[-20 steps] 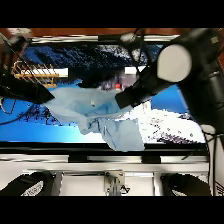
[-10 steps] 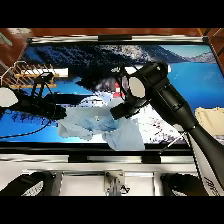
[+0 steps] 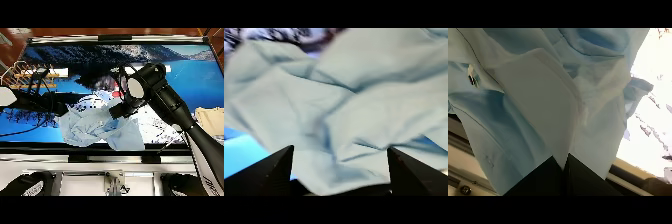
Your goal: Fold the shirts.
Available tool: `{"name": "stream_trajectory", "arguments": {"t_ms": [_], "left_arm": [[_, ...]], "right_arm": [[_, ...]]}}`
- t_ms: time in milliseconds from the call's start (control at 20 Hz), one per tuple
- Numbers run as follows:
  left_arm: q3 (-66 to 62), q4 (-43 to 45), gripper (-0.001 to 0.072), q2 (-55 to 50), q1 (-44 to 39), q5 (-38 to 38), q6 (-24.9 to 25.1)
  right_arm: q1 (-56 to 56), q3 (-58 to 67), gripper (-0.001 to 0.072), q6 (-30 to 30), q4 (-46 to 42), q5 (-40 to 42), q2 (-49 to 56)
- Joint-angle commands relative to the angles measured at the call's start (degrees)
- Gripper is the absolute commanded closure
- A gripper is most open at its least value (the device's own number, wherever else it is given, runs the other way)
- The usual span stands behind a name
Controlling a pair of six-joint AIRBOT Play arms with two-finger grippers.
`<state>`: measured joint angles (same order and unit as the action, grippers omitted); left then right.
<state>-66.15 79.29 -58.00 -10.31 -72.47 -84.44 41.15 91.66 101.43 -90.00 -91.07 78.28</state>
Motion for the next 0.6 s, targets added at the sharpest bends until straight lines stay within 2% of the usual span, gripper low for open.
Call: {"name": "stream_trajectory", "arguments": {"t_ms": [0, 150, 300, 400, 550], "left_arm": [[-6.95, 8.24, 0.0003, -0.09, 9.07, 0.07, 2.38], [-12.13, 6.62, 0.0047, -0.63, 27.04, 3.65, 2.78], [-12.22, -0.61, 0.0042, -4.66, 44.02, 4.61, 2.75], [-12.46, -4.33, 0.0043, -9.68, 51.36, 5.4, 3.21], [-14.86, -2.38, 0.0057, -17.29, 55.58, 5.4, 8.92]], "right_arm": [[0.04, 0.0, 0.0645, 0.11, 0.04, 0.13, 0.02], [0.04, 0.0, 0.0645, 0.17, 0.02, 0.22, 0.02], [0.04, 0.0, 0.0645, 0.63, 0.68, 0.68, 0.02], [0.04, 0.0, 0.0645, 1.18, 1.97, 1.57, 0.02], [0.04, 0.0, 0.0645, 2.1, 3.34, 1.77, 0.02]]}}
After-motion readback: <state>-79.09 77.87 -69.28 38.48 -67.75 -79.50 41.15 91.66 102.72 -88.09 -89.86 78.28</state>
